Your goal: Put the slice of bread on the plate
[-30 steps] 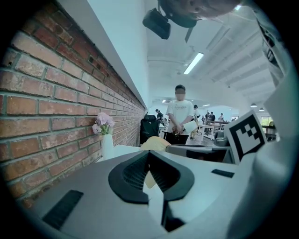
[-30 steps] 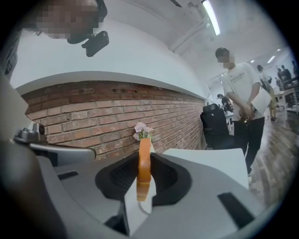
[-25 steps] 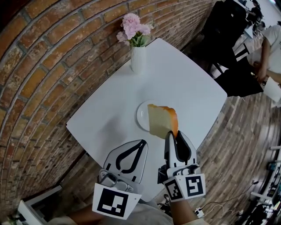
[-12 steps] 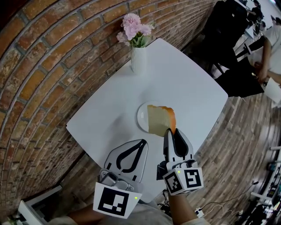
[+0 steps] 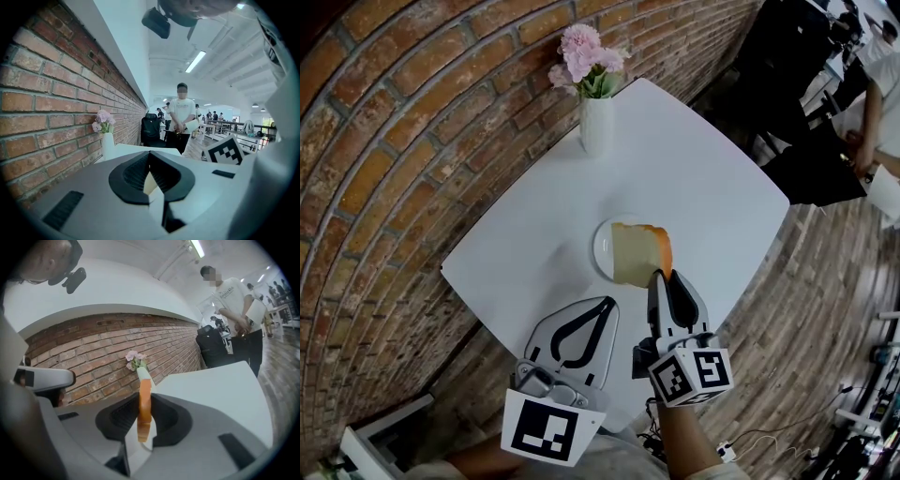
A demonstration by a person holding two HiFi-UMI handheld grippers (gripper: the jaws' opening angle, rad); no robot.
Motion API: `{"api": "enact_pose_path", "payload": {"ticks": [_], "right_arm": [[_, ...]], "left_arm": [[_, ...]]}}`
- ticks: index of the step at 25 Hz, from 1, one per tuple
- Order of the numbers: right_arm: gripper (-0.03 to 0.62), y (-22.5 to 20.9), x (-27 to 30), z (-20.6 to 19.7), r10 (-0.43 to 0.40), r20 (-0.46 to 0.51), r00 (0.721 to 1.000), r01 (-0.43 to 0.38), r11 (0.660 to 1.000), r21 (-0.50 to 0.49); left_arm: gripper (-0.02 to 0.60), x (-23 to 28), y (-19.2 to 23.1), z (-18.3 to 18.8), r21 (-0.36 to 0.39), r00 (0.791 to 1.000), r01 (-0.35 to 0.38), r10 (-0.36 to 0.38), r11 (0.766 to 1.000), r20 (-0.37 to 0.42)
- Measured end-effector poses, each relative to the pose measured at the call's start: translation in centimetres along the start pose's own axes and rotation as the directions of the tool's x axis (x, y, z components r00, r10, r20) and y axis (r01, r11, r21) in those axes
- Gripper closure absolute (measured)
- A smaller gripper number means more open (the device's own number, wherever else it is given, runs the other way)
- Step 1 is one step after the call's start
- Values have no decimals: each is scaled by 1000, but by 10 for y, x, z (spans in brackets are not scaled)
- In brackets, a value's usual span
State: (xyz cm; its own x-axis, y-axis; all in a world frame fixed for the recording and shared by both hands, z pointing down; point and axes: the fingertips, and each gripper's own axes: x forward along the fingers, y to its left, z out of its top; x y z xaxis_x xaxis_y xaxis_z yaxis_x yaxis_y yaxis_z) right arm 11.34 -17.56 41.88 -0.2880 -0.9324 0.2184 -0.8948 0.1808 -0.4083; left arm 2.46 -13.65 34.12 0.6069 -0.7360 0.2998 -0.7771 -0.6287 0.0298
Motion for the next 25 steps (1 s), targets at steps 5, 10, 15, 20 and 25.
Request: {"api": "enact_pose_path", "payload": {"ticks": [5,10,15,20,25], "right_arm": [[511,-6,5,-8,-2,-9,1000,3,1000,30],[510,-11,12,-15,1,-12,1000,-1,999,49],[511,-15,18,-19,3,-18,1000,-1,998,67],[511,-22,23,-27,-5,-35,999,9,993,115],[510,-28,28,-35,-15,-53,998,21,993,119]], "left_arm": [[572,0,2,-2,-1,1000,-3,3,1000,-3],[572,2,3,-4,0,1000,-5,5,1000,-9],[572,3,4,-5,5,1000,-6,6,1000,-12],[572,4,7,-5,-2,1000,-7,7,1000,-12],[572,7,9,-6,1,1000,-7,7,1000,-15]]}}
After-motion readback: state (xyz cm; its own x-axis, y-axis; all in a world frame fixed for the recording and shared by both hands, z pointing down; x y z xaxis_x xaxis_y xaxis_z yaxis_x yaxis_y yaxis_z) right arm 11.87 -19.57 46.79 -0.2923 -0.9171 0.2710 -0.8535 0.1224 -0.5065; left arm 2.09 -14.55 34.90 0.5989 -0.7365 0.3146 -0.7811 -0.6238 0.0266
